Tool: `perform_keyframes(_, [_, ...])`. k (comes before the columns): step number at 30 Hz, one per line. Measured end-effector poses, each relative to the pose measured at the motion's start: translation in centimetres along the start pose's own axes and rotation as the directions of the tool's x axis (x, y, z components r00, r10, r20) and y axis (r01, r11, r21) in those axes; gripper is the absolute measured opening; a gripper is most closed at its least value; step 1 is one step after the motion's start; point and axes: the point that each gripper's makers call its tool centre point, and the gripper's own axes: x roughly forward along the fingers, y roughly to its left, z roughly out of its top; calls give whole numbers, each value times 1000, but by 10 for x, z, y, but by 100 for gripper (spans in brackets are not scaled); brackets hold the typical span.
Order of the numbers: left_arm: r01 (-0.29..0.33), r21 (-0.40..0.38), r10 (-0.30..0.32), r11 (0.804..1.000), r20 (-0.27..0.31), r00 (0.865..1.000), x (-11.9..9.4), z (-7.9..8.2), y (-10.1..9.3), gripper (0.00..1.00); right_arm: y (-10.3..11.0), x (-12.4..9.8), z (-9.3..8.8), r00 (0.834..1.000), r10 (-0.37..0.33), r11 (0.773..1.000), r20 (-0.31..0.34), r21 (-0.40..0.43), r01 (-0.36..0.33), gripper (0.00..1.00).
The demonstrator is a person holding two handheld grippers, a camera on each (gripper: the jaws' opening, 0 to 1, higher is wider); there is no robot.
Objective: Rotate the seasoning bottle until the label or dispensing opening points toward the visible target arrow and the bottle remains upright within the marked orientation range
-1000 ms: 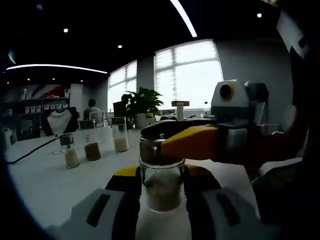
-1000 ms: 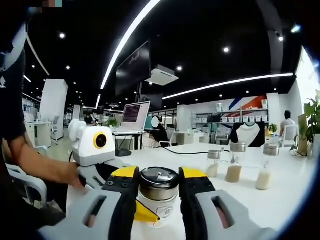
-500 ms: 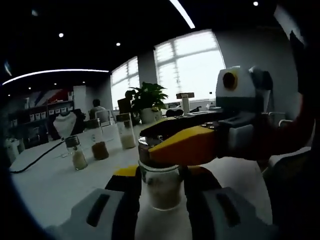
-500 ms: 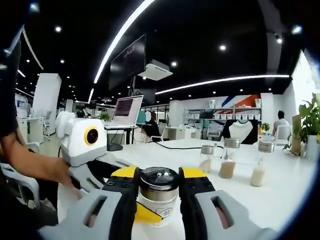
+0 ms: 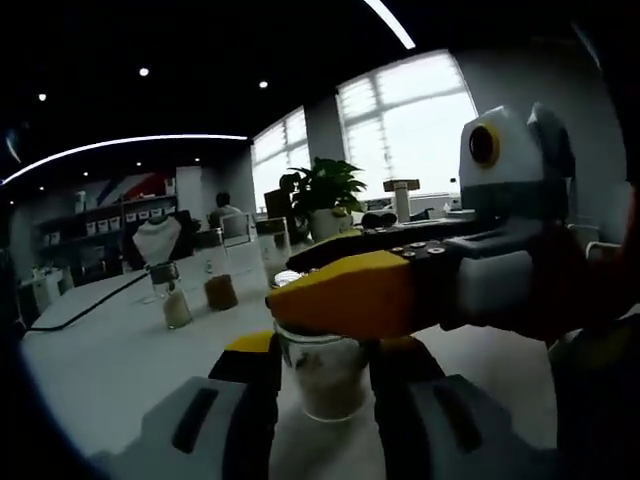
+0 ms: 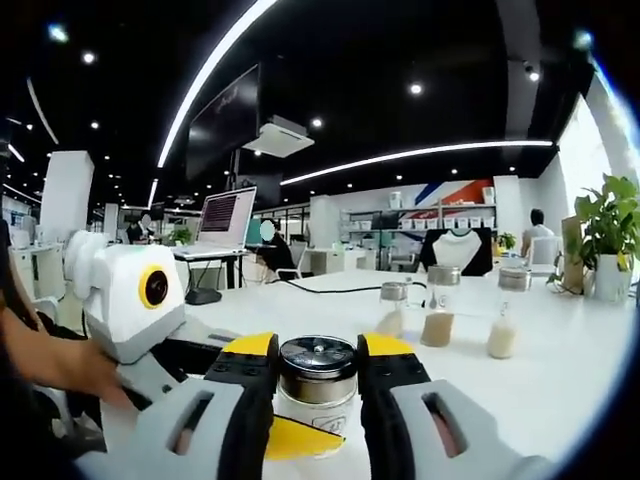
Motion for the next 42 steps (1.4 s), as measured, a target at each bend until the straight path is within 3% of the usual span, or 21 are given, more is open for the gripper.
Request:
perform_keyframes(4, [112,-76,-110,991,33,993,-6,4,-2,35,8,-2,5,995,96,995,24,-10,-96,29])
perform_keyframes(9, [168,-46,-165,985,62,984,-12,10,-2,35,13,-3,14,984,170,985,51,-16,-169,29])
perform_keyframes(16, [224,-17,-223,974,47,974,-18,6,-5,35,18,-1,7,973,226,973,45,31,-227,30])
perform_keyframes(21, [256,-61,-251,965,82,965,-20,11,-6,35,22,-2,-2,968,251,968,5,-17,-251,30])
perform_keyframes(23, [271,-55,-265,961,90,960,-20,12,-7,35,24,-3,-2,962,272,962,12,10,-272,31])
perform_keyframes(27, [335,-21,-333,942,70,940,-23,11,-15,35,24,-7,-2,959,285,957,-11,52,-284,30])
perform_keyframes(29, [345,-63,-340,936,78,937,-22,14,-17,35,25,-8,0,963,271,962,-12,34,-270,29])
perform_keyframes(31, [316,-50,-310,947,109,945,-20,22,-16,35,23,-9,7,970,242,970,5,25,-242,29])
perform_keyframes(33, [251,-48,-242,967,149,959,-18,30,-10,35,13,-8,16,983,179,980,49,85,-183,29])
perform_keyframes(37, [131,-73,-124,989,95,988,-12,20,-4,35,-7,-7,22,997,31,993,68,114,-39,29])
perform_keyframes(38, [103,-59,-99,993,72,992,-10,15,-3,35,-8,-7,22,998,22,993,63,112,-29,29])
perform_keyframes(39, [72,-39,-70,997,51,996,-8,11,-4,35,-10,-6,20,999,-19,993,49,119,13,29])
perform_keyframes(42, [29,-30,-27,999,63,998,-3,11,-6,35,-3,-4,18,999,-40,996,29,82,37,29])
